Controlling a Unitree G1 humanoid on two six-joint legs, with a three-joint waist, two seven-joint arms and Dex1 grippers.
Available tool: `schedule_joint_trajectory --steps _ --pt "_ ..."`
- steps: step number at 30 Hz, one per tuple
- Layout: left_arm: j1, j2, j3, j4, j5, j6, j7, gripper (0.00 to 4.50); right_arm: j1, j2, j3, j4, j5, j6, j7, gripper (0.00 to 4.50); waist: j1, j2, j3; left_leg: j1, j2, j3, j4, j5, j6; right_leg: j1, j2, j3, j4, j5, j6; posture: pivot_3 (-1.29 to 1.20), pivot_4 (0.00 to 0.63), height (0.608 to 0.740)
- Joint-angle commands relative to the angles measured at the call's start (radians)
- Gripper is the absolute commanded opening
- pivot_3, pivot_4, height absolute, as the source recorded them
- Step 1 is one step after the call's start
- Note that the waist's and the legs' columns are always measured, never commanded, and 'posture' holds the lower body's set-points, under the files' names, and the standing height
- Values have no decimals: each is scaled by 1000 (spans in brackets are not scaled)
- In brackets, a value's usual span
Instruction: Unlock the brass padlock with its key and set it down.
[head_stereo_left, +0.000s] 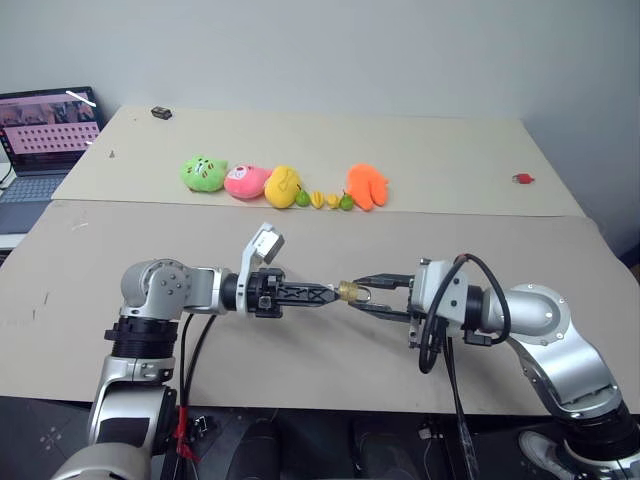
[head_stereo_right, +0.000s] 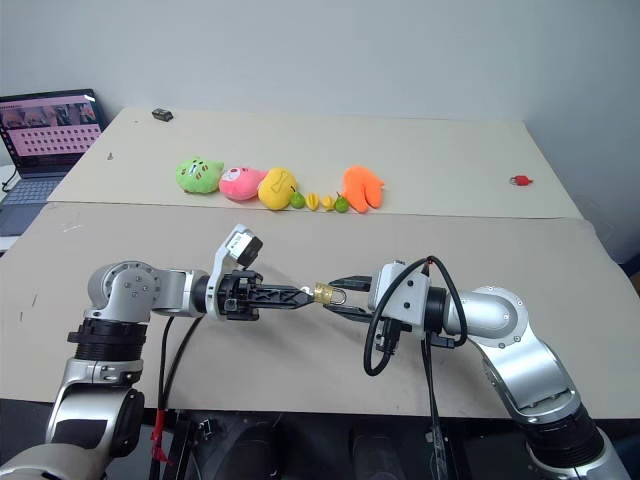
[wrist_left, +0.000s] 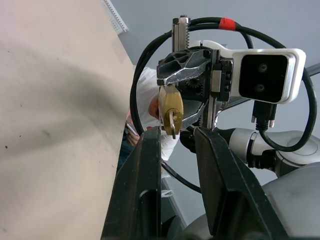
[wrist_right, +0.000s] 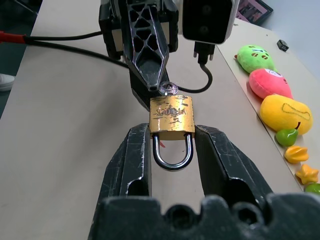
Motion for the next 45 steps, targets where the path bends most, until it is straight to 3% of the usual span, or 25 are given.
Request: schedule_joint_trajectory --steps 1,33,45 --pt "-17 -12 27 -2 -18 -24 11 1109 -5 -5 -25 -41 19 -11 3 906 0 0 0 0 0 0 0 0 0 0 0 0 0 0 0 0 150 717" --pt "-19 12 107 -13 -100 82 75 1109 36 -7 -43 15 17 -35 3 906 -1 0 0 0 0 0 0 0 0 0 0 0 0 0 0 0 150 717" --pt "-34 -47 126 -28 -126 109 145 1109 13 1 -40 12 18 -33 -6 906 0 0 0 0 0 0 0 0 0 0 0 0 0 0 0 0 150 717"
